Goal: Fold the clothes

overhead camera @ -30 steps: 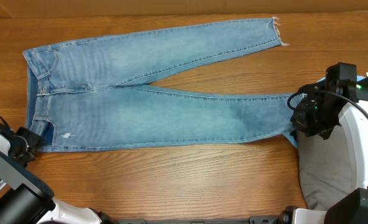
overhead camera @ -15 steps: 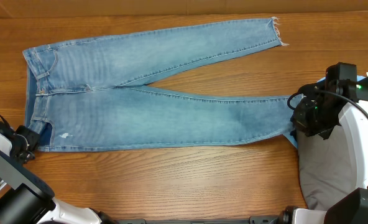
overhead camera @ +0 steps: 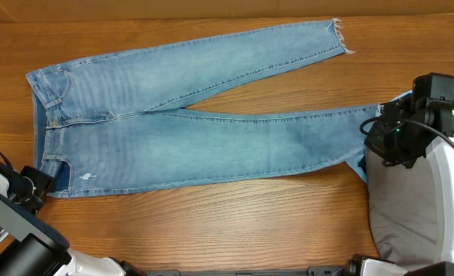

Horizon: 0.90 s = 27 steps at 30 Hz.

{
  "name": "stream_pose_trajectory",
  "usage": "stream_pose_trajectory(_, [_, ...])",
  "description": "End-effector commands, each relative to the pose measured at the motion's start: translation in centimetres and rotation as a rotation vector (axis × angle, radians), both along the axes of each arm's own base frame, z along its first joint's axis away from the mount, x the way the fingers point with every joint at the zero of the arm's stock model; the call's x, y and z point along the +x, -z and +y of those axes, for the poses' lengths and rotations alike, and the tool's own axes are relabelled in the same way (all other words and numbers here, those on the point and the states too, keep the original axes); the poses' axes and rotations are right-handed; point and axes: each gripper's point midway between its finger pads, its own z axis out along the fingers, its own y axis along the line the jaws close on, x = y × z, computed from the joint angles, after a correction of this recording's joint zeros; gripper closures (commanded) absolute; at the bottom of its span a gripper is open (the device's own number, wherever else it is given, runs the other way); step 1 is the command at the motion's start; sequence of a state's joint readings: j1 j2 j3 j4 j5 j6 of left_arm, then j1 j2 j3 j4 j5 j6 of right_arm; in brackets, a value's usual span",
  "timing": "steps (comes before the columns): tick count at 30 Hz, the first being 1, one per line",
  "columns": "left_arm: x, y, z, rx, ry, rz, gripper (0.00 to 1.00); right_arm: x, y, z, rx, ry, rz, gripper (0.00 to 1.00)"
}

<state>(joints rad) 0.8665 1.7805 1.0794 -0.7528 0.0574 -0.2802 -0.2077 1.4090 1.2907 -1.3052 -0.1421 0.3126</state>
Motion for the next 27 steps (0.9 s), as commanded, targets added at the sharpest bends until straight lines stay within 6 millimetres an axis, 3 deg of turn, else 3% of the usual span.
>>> stream_pose_trajectory(1, [-1.2,-0.4,0.7,0.047,-0.032,0.043,0.43,0.5,-1.1,-0.1,-0.016,-0.009,-0.038,0.96])
stream_pose_trajectory(5, [-1.5,-0.3,1.0,0.059,-0.044,0.057,0.78,0.3,-1.1,-0.1,-0.015,-0.009,-0.031,0.96])
stream_pose_trajectory(7, [-1.3,-0.3,1.3,0.060,-0.049,0.037,0.88,0.3,-1.1,-0.1,-0.015,-0.009,-0.031,0.96])
stream_pose_trajectory(12, [-0.6,-0.5,1.6,0.063,-0.033,-0.003,0.75,0.2,-1.1,0.0,-0.015,-0.009,-0.028,0.96])
stream_pose_trajectory(18, [-0.3,-0.8,1.2,0.039,-0.029,-0.018,0.88,0.2,-1.0,-0.1,-0.017,-0.009,-0.026,0.96])
stream_pose_trajectory(20, [0.0,-1.3,1.4,0.046,-0.020,-0.030,0.84,0.2,-1.0,-0.1,-0.017,-0.009,-0.026,0.96])
stream_pose_trajectory(24, [0.3,-2.2,1.6,0.031,-0.025,-0.072,0.48,0.0,-1.0,-0.1,-0.016,-0.009,-0.019,0.96])
stream_pose_trajectory(27, [0.5,-2.5,1.6,-0.033,-0.029,-0.164,0.43,0.0,-1.0,-0.1,-0.016,-0.009,-0.018,0.96])
